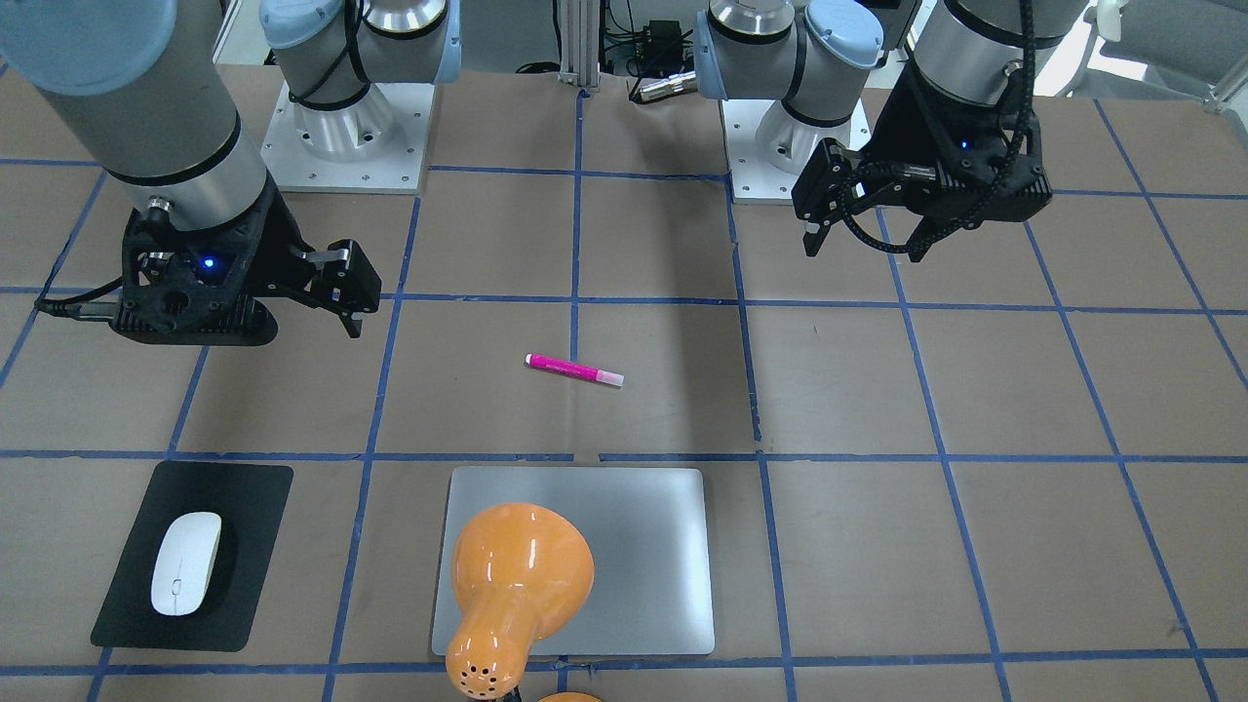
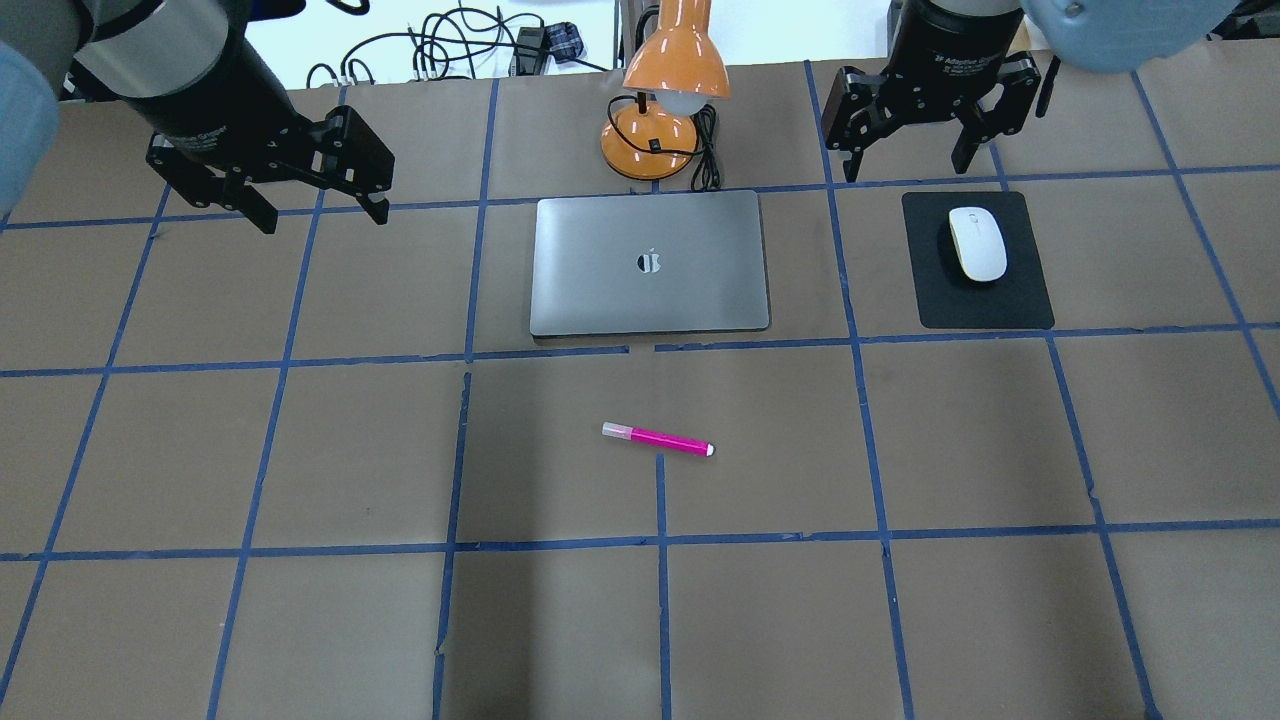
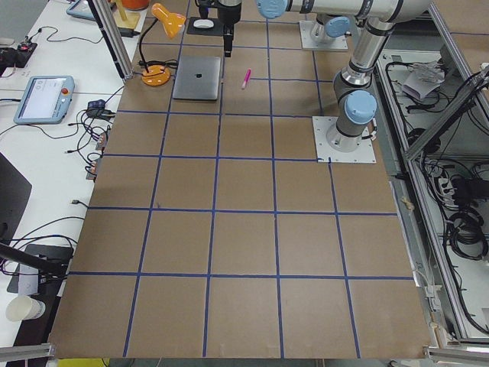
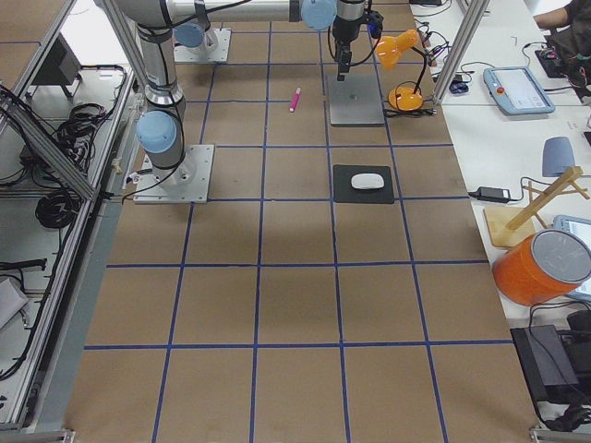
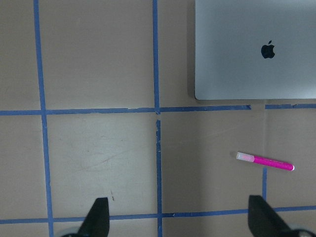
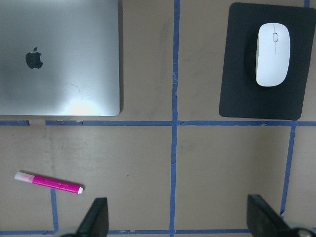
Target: Place pen and mouse around notebook
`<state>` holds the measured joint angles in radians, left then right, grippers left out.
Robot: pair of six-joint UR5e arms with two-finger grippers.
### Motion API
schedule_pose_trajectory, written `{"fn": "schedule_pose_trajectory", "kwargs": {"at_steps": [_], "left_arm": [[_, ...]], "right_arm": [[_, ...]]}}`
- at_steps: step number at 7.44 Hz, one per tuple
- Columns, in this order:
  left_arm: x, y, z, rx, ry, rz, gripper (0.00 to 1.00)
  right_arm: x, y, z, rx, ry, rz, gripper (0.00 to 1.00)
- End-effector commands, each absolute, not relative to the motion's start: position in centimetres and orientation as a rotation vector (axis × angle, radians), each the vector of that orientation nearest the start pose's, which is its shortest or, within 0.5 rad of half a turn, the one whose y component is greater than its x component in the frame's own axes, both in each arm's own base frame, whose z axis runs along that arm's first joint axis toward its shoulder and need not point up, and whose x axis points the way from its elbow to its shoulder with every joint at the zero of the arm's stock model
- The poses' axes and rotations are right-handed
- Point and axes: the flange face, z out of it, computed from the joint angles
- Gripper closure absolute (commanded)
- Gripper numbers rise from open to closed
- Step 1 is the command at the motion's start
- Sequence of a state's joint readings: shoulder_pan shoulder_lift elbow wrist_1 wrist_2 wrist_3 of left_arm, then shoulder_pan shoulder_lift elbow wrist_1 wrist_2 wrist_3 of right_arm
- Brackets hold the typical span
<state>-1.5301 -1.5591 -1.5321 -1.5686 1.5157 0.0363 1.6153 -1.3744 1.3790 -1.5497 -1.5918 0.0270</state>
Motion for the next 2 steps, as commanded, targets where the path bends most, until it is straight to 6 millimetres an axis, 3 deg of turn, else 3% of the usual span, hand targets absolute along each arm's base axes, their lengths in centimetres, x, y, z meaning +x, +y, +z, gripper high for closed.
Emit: {"fn": "schedule_pose_trajectory", "kwargs": {"at_steps": [1,2], "left_arm": [[-11.53,-49.67,51.26,-0.012,3.193,-0.087,0.0],[-11.45,-49.73,51.31,-0.012,3.193,-0.094,0.0]], "right_arm": [[15.65,-56.58,47.54,-0.03,3.164,0.04,0.0],[15.66,-56.56,47.46,-0.027,3.162,0.042,0.0]]}}
